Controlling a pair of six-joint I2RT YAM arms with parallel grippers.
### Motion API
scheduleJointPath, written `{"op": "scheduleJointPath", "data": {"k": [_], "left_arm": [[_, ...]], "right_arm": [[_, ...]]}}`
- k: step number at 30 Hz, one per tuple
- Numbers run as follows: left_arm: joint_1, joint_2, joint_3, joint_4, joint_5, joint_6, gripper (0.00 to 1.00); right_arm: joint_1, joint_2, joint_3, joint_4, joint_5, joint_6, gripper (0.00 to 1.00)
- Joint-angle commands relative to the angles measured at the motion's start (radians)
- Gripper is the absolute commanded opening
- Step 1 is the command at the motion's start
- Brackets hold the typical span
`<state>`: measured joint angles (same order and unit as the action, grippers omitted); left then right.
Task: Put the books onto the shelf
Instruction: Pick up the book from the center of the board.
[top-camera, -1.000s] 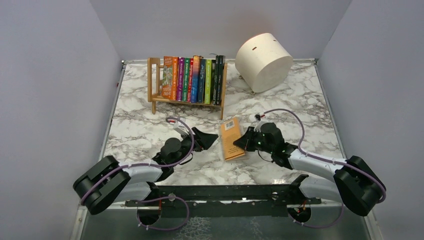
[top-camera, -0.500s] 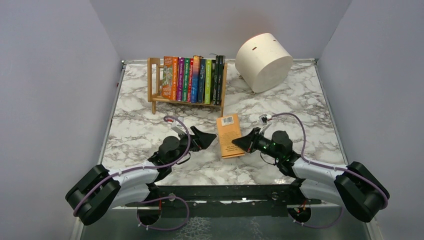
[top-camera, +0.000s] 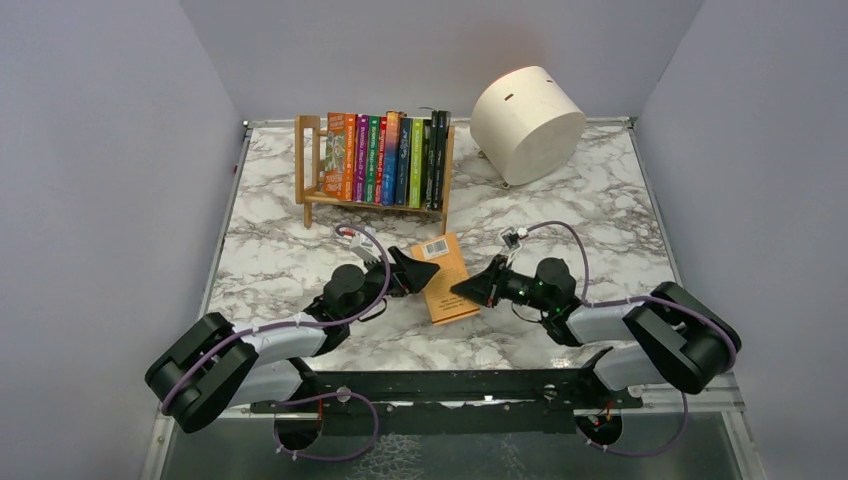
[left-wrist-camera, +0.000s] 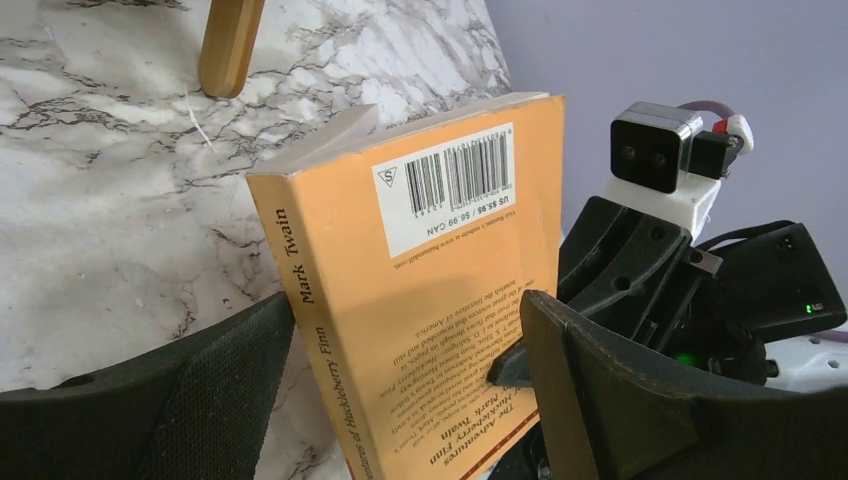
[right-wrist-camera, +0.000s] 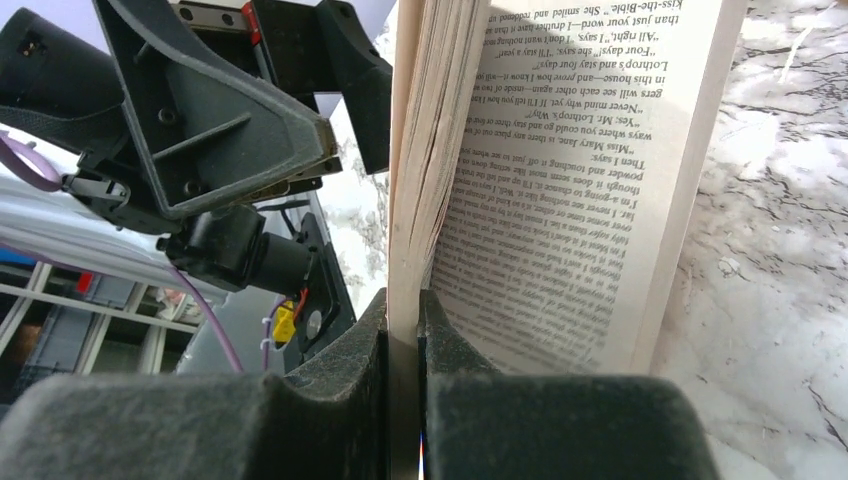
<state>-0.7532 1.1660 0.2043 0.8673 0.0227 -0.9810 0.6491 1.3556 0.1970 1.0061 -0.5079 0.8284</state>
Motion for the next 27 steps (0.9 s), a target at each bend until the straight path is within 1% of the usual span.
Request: {"op": "scheduleJointPath", "data": {"k": [1, 5, 8, 15, 19, 23, 27], "left_arm": [[0.009, 0.046, 0.051, 0.084, 0.054, 0.014, 0.75], [0.013, 0.078, 0.053, 0.112, 0.059, 0.003, 0.75], [0.015, 0.092, 0.05, 0.136, 0.059, -0.005, 0.74], [0.018, 0.125, 0.061, 0.205, 0.075, -0.014, 0.72], [0.018, 0.165, 0.078, 0.255, 0.099, -0.038, 0.71], [0.02, 0.192, 0.095, 0.303, 0.116, -0.054, 0.68], [0.02, 0.211, 0.114, 0.313, 0.132, -0.064, 0.62]], "right_arm": [[0.001, 0.084, 0.031, 0.241, -0.102, 0.04, 0.01], [0.001, 0.143, 0.039, 0.301, -0.121, 0.048, 0.01], [0.0, 0.16, 0.039, 0.314, -0.115, 0.054, 0.01], [0.001, 0.129, 0.06, 0.225, -0.068, 0.052, 0.01], [0.001, 0.126, 0.065, 0.219, -0.016, 0.111, 0.01], [0.0, 0.14, 0.083, 0.202, 0.002, 0.191, 0.01], [0.001, 0.126, 0.084, 0.155, 0.034, 0.264, 0.01]]}}
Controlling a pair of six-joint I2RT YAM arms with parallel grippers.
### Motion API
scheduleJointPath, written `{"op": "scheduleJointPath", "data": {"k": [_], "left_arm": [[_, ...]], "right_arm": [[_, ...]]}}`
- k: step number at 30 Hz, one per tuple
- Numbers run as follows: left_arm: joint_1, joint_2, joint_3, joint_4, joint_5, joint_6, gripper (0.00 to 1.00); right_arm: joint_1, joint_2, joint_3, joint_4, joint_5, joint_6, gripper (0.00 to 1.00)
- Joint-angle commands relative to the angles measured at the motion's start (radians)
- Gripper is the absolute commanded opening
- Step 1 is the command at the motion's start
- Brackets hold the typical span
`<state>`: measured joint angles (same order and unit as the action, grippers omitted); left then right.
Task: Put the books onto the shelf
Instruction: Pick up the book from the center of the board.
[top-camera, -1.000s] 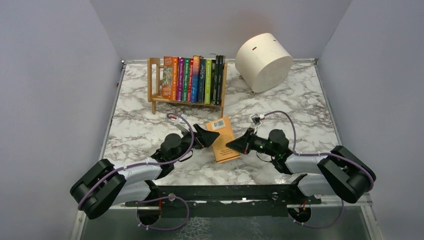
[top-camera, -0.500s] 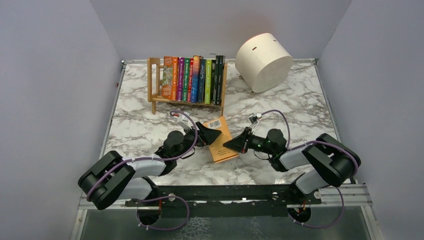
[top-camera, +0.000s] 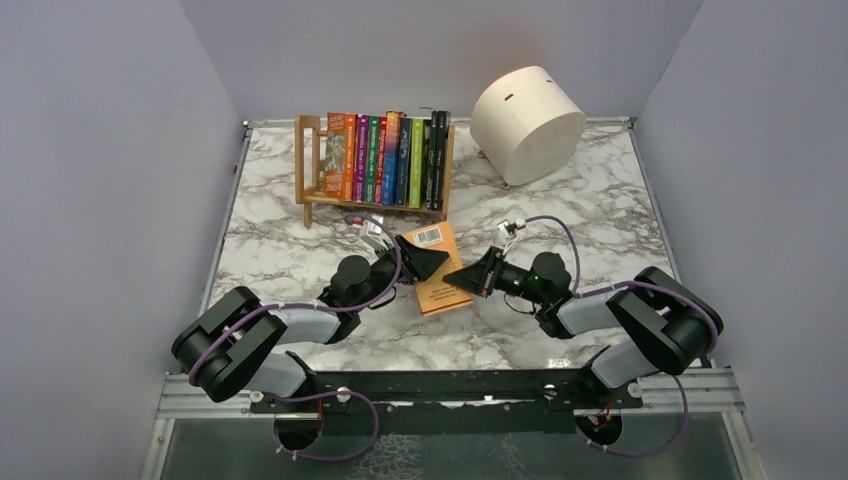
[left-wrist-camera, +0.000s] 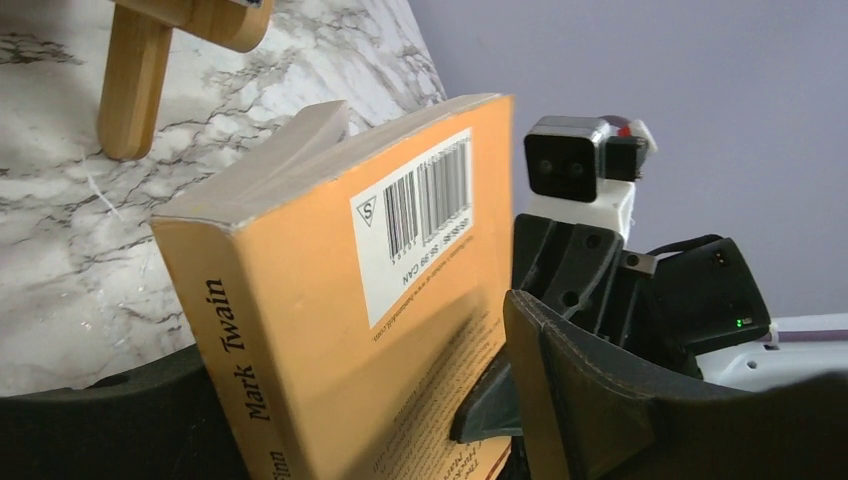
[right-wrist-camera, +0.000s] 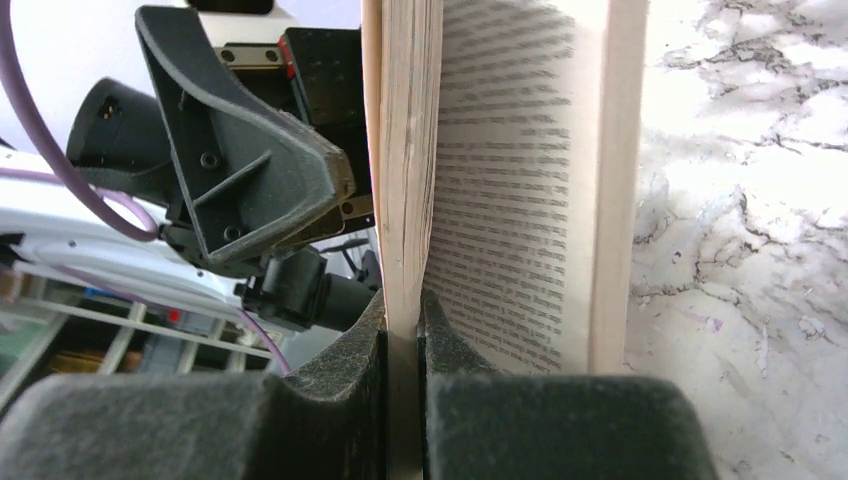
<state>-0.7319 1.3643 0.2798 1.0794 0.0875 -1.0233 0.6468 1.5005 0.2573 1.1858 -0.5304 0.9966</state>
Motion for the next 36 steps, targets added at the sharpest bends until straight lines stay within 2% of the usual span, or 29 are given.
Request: {"op": "scheduleJointPath", "data": {"k": [1, 10, 16, 23, 29, 32, 34, 36], "left_arm": [[-0.001, 0.016, 0.038, 0.105, 0.067, -0.025, 0.61], [-0.001, 0.012, 0.017, 0.115, 0.055, -0.037, 0.56], [-0.001, 0.004, 0.0, 0.116, 0.048, -0.048, 0.42], [-0.001, -0.025, -0.025, 0.114, 0.041, -0.052, 0.42], [-0.001, -0.035, -0.038, 0.115, 0.041, -0.058, 0.49], [-0.001, -0.039, -0.044, 0.114, 0.038, -0.058, 0.49], [-0.001, -0.039, -0.044, 0.114, 0.037, -0.059, 0.43], [-0.001, -0.037, -0.044, 0.115, 0.038, -0.059, 0.31]], "right_arm": [[0.003, -0.024, 0.023, -0.038, 0.063, 0.112, 0.01], [0.003, -0.099, 0.001, -0.138, 0.112, 0.225, 0.01], [0.003, -0.122, 0.017, -0.168, 0.096, 0.27, 0.01], [0.002, -0.15, 0.007, -0.185, 0.12, 0.285, 0.01], [0.004, -0.158, 0.018, -0.203, 0.121, 0.278, 0.01], [0.004, -0.163, 0.025, -0.22, 0.122, 0.269, 0.01], [0.004, -0.163, 0.025, -0.227, 0.122, 0.27, 0.01], [0.003, -0.162, 0.024, -0.227, 0.123, 0.269, 0.01]]}}
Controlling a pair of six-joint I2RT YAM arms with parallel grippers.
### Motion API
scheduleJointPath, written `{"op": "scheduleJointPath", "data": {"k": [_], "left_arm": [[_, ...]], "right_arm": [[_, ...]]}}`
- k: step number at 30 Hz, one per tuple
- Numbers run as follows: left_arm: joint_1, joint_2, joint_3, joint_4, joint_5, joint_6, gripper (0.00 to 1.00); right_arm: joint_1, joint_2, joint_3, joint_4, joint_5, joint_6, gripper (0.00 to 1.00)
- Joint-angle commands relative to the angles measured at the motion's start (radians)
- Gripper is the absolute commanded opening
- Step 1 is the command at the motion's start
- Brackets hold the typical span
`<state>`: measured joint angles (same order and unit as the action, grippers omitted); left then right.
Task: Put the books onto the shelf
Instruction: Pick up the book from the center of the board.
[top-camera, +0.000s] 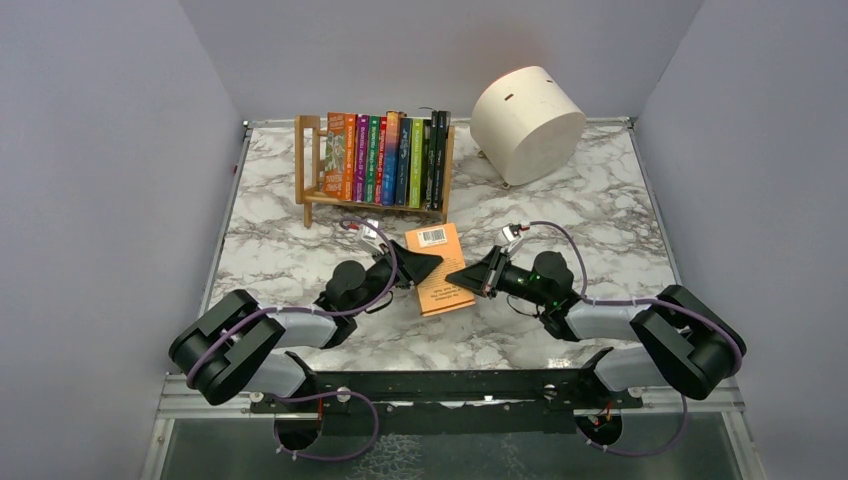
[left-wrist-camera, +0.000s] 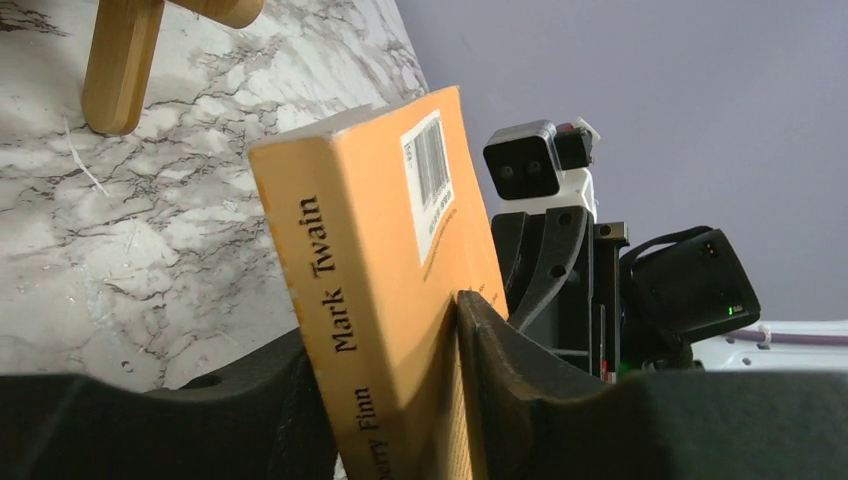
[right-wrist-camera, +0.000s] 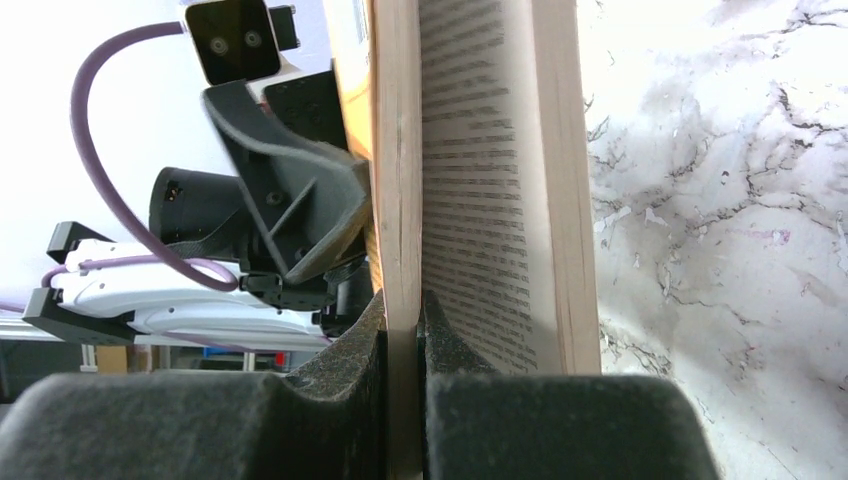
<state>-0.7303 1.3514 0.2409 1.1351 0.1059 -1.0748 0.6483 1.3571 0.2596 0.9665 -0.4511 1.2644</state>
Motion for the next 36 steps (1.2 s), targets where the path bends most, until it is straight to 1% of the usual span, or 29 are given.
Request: {"op": "scheduleJointPath", "data": {"k": [1, 4, 5, 6, 7, 10, 12, 14, 16, 18, 20, 23, 26, 28, 30, 33, 36], "left_arm": [[-0.003, -0.022, -0.004, 0.058, 0.019, -0.008, 0.25], [-0.003, -0.023, -0.003, 0.059, 0.017, -0.008, 0.01], [-0.003, -0.025, -0.003, 0.06, 0.017, -0.008, 0.0], [-0.003, -0.026, -0.003, 0.059, 0.017, -0.009, 0.0], [-0.003, -0.035, -0.003, 0.058, 0.019, -0.012, 0.0], [-0.001, -0.083, 0.003, 0.025, 0.021, -0.008, 0.0], [-0.002, -0.149, 0.024, -0.074, 0.015, 0.016, 0.0], [-0.001, -0.232, 0.057, -0.209, -0.012, 0.061, 0.0], [0.002, -0.322, 0.114, -0.362, -0.057, 0.121, 0.0], [0.021, -0.408, 0.183, -0.528, -0.119, 0.188, 0.0], [0.06, -0.451, 0.254, -0.646, -0.145, 0.245, 0.0], [0.137, -0.465, 0.376, -0.796, -0.153, 0.335, 0.0], [0.193, -0.451, 0.505, -0.918, -0.201, 0.447, 0.0], [0.214, -0.44, 0.568, -0.951, -0.247, 0.535, 0.0], [0.227, -0.431, 0.611, -0.96, -0.311, 0.615, 0.0], [0.244, -0.404, 0.658, -0.948, -0.409, 0.732, 0.0], [0.261, -0.379, 0.665, -0.876, -0.498, 0.851, 0.0]], "right_arm": [[0.002, -0.02, 0.021, -0.008, 0.043, 0.0, 0.01], [0.002, -0.02, 0.025, -0.009, 0.039, -0.011, 0.01], [0.002, -0.021, 0.026, -0.011, 0.035, -0.017, 0.01], [0.002, -0.022, 0.028, -0.012, 0.03, -0.021, 0.03], [0.002, -0.025, 0.029, -0.016, 0.027, -0.026, 0.09], [0.001, -0.065, 0.023, -0.055, 0.03, -0.056, 0.32], [0.002, -0.118, 0.014, -0.108, 0.048, -0.081, 0.44], [0.002, -0.191, 0.008, -0.187, 0.076, -0.113, 0.55], [0.001, -0.273, 0.01, -0.294, 0.115, -0.155, 0.62], [0.002, -0.353, 0.021, -0.403, 0.161, -0.204, 0.65], [0.002, -0.417, 0.036, -0.497, 0.204, -0.259, 0.67], [0.001, -0.466, 0.096, -0.678, 0.277, -0.355, 0.69], [0.001, -0.47, 0.17, -0.863, 0.373, -0.449, 0.71], [0.001, -0.464, 0.203, -0.951, 0.426, -0.493, 0.72], [0.002, -0.464, 0.211, -0.983, 0.451, -0.514, 0.73], [0.002, -0.472, 0.184, -0.949, 0.443, -0.522, 0.74], [0.002, -0.468, 0.162, -0.914, 0.428, -0.523, 0.74]]}}
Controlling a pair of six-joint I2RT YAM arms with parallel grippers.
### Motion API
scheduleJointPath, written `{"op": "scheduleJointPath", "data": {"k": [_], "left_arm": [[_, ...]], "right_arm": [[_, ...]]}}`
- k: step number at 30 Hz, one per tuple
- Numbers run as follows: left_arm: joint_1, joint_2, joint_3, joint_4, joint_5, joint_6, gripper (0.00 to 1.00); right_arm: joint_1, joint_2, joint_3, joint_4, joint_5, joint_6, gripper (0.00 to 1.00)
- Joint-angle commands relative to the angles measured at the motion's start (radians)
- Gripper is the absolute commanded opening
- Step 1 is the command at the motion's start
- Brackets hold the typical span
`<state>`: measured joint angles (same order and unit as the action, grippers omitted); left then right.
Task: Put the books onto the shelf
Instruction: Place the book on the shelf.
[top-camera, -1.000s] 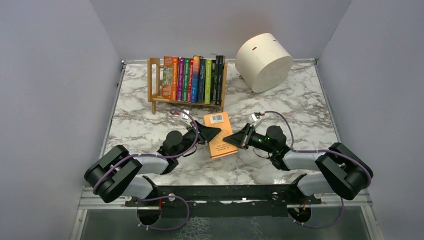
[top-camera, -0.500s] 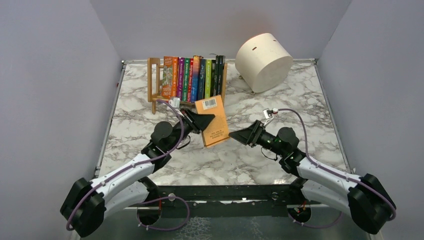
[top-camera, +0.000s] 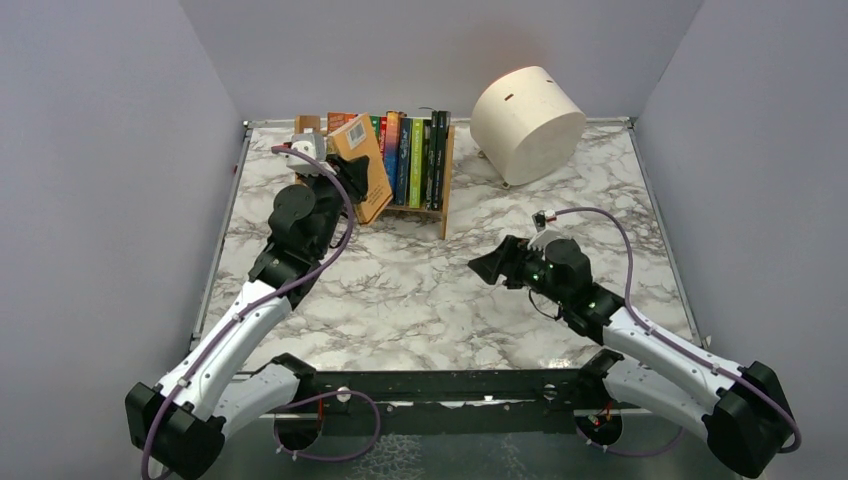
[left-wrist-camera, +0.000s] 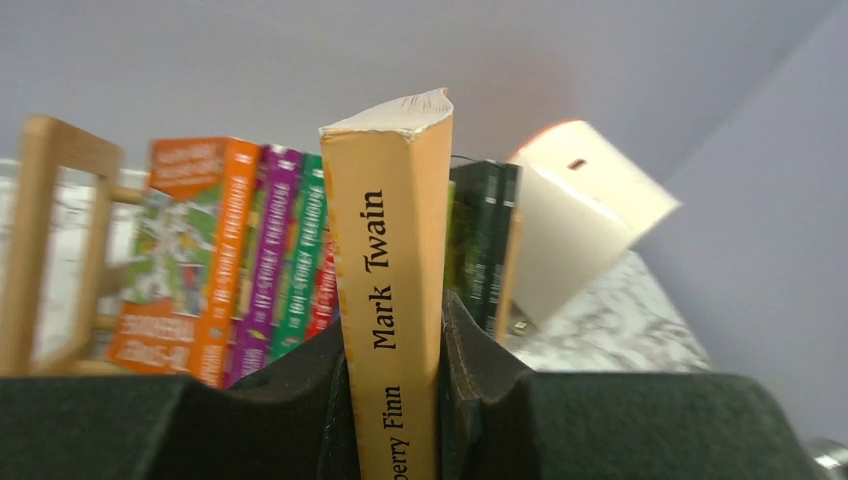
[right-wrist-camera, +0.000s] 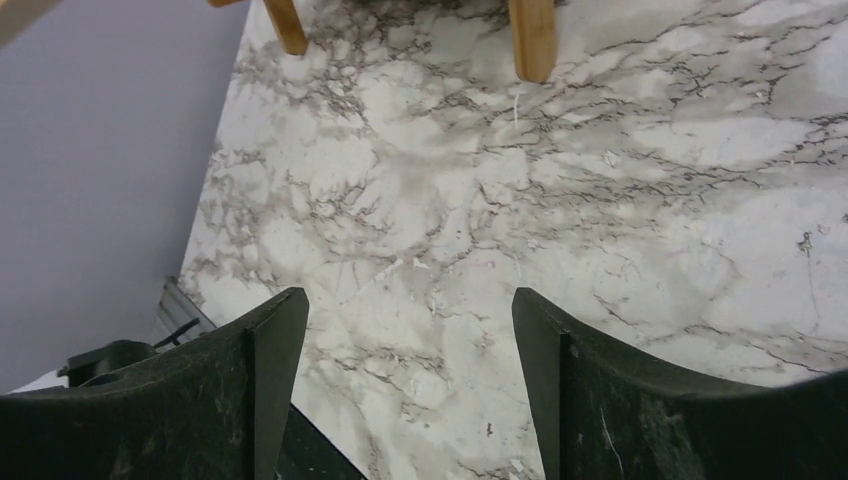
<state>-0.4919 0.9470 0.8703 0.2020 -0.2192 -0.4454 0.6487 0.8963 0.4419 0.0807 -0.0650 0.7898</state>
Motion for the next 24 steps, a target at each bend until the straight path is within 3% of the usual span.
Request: {"op": "scheduleJointPath", "data": {"k": [1, 11, 24], "left_arm": [[0.028, 0.036, 0.03, 0.09, -0.194, 0.265, 0.0], [0.104, 0.296, 0.116, 0.315, -0.27, 0.575, 0.0], [0.257, 0.576, 0.224, 0.443, -0.2, 0.563, 0.0]], "right_arm": [[0.002, -0.002, -0.023, -0.022, 0.035, -0.051, 0.74], [0.002, 0.08, -0.051, 0.04, -0.018, -0.073, 0.74], [0.001, 0.114, -0.055, 0.043, -0.018, -0.092, 0.74]]}}
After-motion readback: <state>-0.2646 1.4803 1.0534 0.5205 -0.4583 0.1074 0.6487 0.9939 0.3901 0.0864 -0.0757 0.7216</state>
